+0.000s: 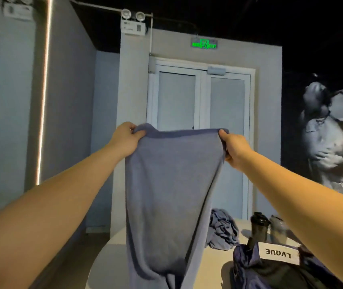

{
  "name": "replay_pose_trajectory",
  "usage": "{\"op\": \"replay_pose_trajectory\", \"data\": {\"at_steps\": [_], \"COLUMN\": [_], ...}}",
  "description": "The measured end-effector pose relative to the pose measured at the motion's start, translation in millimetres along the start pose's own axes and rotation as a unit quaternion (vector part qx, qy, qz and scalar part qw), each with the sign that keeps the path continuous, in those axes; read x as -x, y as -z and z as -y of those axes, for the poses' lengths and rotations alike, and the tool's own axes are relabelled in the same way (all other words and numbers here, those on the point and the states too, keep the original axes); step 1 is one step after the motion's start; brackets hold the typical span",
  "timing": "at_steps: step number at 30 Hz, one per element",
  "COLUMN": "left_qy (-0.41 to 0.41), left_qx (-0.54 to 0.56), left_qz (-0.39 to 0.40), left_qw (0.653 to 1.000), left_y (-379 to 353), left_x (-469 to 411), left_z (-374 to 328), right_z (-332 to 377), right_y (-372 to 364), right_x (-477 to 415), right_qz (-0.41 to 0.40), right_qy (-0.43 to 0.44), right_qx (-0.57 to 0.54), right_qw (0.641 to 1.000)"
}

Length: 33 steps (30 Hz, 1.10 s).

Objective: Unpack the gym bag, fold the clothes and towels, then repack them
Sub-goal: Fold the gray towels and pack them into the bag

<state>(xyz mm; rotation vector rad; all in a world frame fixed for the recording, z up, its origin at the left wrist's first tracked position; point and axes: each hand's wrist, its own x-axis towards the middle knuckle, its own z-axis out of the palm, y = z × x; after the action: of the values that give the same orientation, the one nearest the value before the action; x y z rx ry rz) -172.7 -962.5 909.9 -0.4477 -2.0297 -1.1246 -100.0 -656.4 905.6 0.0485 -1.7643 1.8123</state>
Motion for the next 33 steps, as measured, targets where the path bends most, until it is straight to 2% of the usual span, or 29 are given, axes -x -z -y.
{"op": "replay_pose_trajectory", "data": {"at_steps": [3,6,9,13,15,18,20,24,28,30,33], "left_qy": [0.002,0.005,0.012,0.027,0.059,0.132,0.181,0.291,0.340,0.334,0.338], "left_qx": [0.008,-0.020,-0.053,-0.044,-0.067,-0.169,-0.161,-0.035,-0.051,-0.056,-0.044], "left_qz": [-0.014,0.029,0.042,0.012,0.056,0.194,0.238,0.217,0.257,0.249,0.232], "left_qw": [1.000,0.999,0.998,0.999,0.994,0.957,0.941,0.931,0.903,0.907,0.911], "left_y": [16.7,13.4,-3.1,-27.0,-43.6,-76.4,-99.4,-137.8,-165.5,-179.4,-197.3], "left_x": [-22.6,-27.6,-22.8,-21.8,-20.3,-3.2,15.7,49.9,68.7,77.0,93.9], "left_z": [-26.2,-27.6,-6.3,27.4,48.4,91.0,122.5,173.9,206.1,224.1,252.0], "right_z": [29.0,30.1,12.4,-26.8,-52.1,-101.4,-141.0,-211.1,-262.1,-289.9,-327.9], "right_y": [0.5,1.0,-0.3,-9.6,-17.8,-27.3,-31.7,-31.8,-26.3,-26.4,-29.3], "right_x": [-8.6,-13.3,-24.5,-51.1,-62.8,-74.4,-78.6,-83.1,-85.2,-87.1,-90.2], "right_qz": [-0.007,0.005,-0.005,-0.049,-0.028,0.033,0.058,0.062,0.083,0.075,0.071], "right_qy": [0.008,-0.007,-0.007,0.009,-0.018,-0.073,-0.087,-0.159,-0.193,-0.212,-0.283], "right_qx": [-0.042,-0.041,-0.017,0.000,0.019,0.107,0.171,0.268,0.384,0.369,0.253], "right_qw": [0.999,0.999,1.000,0.999,0.999,0.991,0.980,0.948,0.899,0.902,0.922]}}
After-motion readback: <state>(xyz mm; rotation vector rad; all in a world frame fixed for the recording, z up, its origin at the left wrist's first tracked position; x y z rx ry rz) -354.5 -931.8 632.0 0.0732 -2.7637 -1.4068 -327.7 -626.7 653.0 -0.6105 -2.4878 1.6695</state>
